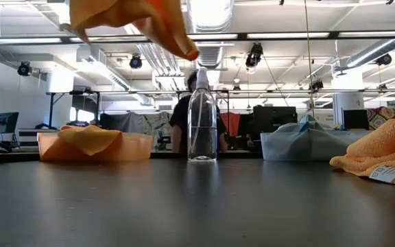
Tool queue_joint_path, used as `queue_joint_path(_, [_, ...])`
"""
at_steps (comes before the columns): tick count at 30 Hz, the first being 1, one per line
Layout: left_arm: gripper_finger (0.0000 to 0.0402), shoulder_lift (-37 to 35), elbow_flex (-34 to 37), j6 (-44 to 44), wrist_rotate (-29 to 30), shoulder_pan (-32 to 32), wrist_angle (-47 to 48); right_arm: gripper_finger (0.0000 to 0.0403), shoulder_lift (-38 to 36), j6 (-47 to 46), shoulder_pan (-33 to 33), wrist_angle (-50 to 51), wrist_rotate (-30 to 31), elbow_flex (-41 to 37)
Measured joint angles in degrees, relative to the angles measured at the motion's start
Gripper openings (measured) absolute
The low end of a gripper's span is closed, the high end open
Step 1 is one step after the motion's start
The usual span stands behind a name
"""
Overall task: Sort microfiber towel by color & place in baskets
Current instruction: Put the yellow towel into the orange bin
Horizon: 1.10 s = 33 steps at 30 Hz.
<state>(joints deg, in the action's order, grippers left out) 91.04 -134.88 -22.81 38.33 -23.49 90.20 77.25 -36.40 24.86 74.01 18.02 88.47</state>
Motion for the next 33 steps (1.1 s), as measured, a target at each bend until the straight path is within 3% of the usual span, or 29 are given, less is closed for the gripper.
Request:
queue_joint_path(19, [0.0000, -7.02, 0.31, 3.61, 20.37, 5.08, -0.18, 0.0068, 0.00, -0.66, -0.02, 0.00, 1.57, 0.00])
queue_joint_path(33, [0.0000, -11.26, 0.33, 10.86, 21.26, 19.54, -0.17, 0.0068, 0.00, -4.16, -0.02, 0.25, 2.34, 0.00])
